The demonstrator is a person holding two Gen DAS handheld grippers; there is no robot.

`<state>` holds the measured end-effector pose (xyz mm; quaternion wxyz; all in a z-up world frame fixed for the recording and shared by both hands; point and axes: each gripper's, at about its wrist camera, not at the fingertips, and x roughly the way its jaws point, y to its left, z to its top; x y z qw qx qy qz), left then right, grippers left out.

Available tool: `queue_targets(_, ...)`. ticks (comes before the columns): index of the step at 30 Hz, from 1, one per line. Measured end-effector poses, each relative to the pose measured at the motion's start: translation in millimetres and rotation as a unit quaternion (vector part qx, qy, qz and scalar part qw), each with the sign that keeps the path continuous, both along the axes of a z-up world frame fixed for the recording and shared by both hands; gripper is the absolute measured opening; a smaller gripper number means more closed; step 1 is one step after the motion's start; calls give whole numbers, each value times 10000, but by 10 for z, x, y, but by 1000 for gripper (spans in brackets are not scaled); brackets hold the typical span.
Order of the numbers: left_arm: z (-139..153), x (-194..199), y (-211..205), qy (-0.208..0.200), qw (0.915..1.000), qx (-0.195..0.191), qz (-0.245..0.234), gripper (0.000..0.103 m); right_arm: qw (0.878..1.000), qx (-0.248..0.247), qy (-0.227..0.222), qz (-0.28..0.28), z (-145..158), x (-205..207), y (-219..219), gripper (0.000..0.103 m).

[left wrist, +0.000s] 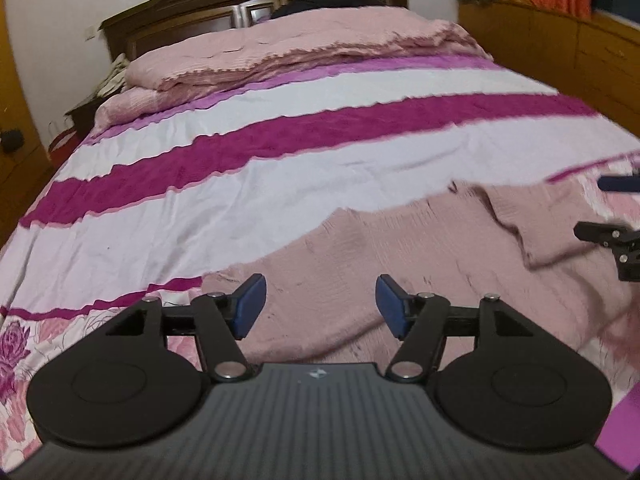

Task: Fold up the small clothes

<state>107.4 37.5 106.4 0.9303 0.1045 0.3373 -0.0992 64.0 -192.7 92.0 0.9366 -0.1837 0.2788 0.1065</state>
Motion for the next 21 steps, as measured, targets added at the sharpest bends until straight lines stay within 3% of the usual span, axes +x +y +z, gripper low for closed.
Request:
queue_targets(8, -392, 5, -177, 214, 9973, 569, -414, 68, 9981, -328, 357, 368, -277, 77, 167, 67)
queue_targets(13, -596, 56, -235, 16, 9938, 929, -611, 67, 9986, -61, 391, 342, -370, 137, 121, 63)
queue_targets(14, -614, 70, -236, -45, 9936, 940, -616, 64, 9988, 9, 381, 317, -374, 143, 108, 61)
queue_targets(18, -617, 136, -174, -67, 9970, 628, -453, 17, 9996, 66, 226, 160, -379, 178, 60, 45)
queue_targets(20, -574, 158, -135, -156, 9982, 493, -305, 11, 9997, 76, 197, 87, -373, 206, 37, 18)
queue_targets(21, -541, 159, -108, -225, 9985, 444, -222, 11, 9998, 96, 165, 44, -362, 213, 26, 15)
